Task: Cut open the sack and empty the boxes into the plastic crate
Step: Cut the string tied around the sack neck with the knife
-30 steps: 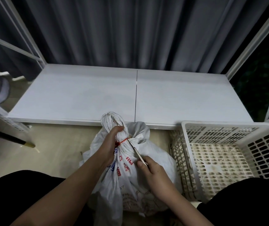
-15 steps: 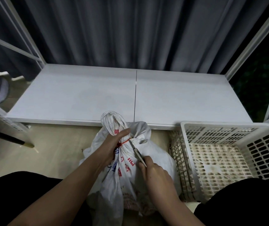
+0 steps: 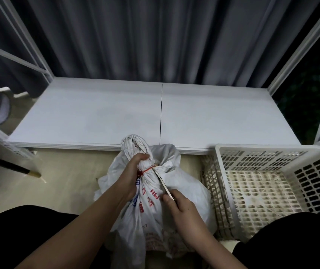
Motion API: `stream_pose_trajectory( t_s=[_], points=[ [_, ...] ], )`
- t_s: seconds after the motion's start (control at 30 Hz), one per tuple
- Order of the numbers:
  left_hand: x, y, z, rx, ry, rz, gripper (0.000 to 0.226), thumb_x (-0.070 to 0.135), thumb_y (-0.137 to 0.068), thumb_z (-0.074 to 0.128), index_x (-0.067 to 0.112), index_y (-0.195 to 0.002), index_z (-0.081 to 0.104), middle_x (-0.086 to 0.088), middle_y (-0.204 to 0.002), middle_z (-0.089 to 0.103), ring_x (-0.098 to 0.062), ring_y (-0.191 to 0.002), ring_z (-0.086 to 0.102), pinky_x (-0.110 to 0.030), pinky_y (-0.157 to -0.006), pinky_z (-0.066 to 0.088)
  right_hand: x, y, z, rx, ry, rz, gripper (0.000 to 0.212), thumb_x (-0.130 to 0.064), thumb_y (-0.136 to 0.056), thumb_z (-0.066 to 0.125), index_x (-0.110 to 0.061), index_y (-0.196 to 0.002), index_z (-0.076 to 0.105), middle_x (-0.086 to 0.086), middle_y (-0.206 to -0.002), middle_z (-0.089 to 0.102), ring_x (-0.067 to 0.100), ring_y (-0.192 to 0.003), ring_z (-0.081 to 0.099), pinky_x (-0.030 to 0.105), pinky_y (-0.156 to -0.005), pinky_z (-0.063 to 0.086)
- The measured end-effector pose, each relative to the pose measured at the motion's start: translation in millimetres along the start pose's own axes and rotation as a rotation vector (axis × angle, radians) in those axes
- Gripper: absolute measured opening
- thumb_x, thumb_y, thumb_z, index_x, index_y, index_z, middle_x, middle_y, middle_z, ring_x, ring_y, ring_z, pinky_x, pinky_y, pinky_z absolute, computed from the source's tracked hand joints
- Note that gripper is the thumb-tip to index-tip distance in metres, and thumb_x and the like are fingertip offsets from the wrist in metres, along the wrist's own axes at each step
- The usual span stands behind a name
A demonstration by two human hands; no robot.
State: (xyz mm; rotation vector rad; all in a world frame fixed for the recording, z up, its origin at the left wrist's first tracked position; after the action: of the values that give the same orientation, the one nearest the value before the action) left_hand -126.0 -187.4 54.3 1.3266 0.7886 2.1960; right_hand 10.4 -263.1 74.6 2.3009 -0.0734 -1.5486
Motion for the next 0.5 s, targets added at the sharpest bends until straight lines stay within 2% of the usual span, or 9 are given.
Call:
stream_pose_trajectory(
  t_s=[0.13,0.23,0.33,0.4,0.5],
  points=[
    [1.1,0.3,1.0,-0.003,-0.014,0.008,0.03,0.027,-0.087,0.052,0.001,-0.086,0.067,-0.014,-0.075,0.071,-0.026,-0.071,0.066,-0.031,-0.072,0.053,-0.4,-2.0,-1.8,-0.001,-0.012,0.007,0.017,-0.032,-0.098,0.046,-0.032,-0.107,0.06,-0.015,-0.095,0.067,-0.015,-0.093,0.055,0.003,-0.074,0.04],
    [1.2,0.1,-1.0,0.015,-0.043,0.026,0.028,0.025,-0.088,0.053,0.001,-0.087,0.068,-0.015,-0.077,0.071,-0.027,-0.072,0.067,-0.032,-0.073,0.053,0.0,-4.1,-1.6,-0.025,-0.016,0.014,0.015,-0.031,-0.097,0.047,-0.033,-0.102,0.061,-0.016,-0.094,0.067,-0.016,-0.091,0.056,0.002,-0.075,0.039],
    [1.6,-0.6,-2.8,0.019,-0.06,0.033,0.028,0.025,-0.088,0.052,0.002,-0.087,0.068,-0.012,-0.072,0.072,-0.023,-0.064,0.068,-0.031,-0.071,0.052,1.3,-3.2,-0.9,-0.045,-0.063,0.019,0.018,-0.027,-0.098,0.047,-0.028,-0.091,0.064,-0.016,-0.078,0.066,-0.011,-0.074,0.057,0.007,-0.068,0.04],
    [0.6,-0.4,-3.0,0.01,-0.052,0.031,0.027,0.024,-0.087,0.052,0.001,-0.089,0.067,-0.011,-0.069,0.072,-0.022,-0.061,0.068,-0.031,-0.069,0.052,1.8,-0.1,0.3,-0.06,-0.087,0.023,0.02,-0.025,-0.098,0.046,-0.02,-0.091,0.065,-0.019,-0.059,0.06,-0.008,-0.055,0.051,0.009,-0.056,0.036],
    [0.2,1.5,-3.3,0.005,-0.042,0.013,0.025,0.024,-0.087,0.052,0.003,-0.091,0.066,-0.01,-0.066,0.071,-0.021,-0.057,0.068,-0.029,-0.064,0.05,4.2,3.3,1.4,-0.069,-0.151,0.041,0.022,-0.023,-0.099,0.046,-0.012,-0.093,0.064,-0.012,-0.045,0.048,-0.001,-0.041,0.04,0.011,-0.047,0.029]
  ],
)
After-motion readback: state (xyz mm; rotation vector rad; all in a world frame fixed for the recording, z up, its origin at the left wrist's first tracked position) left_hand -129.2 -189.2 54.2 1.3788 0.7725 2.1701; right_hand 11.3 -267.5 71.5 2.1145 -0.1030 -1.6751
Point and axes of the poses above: each hand's wrist, its own y-axis away from the middle knuckle, its own z-axis out of the palm, x = y × z, the point moved 5 cm from there along -y, towards the middle knuckle
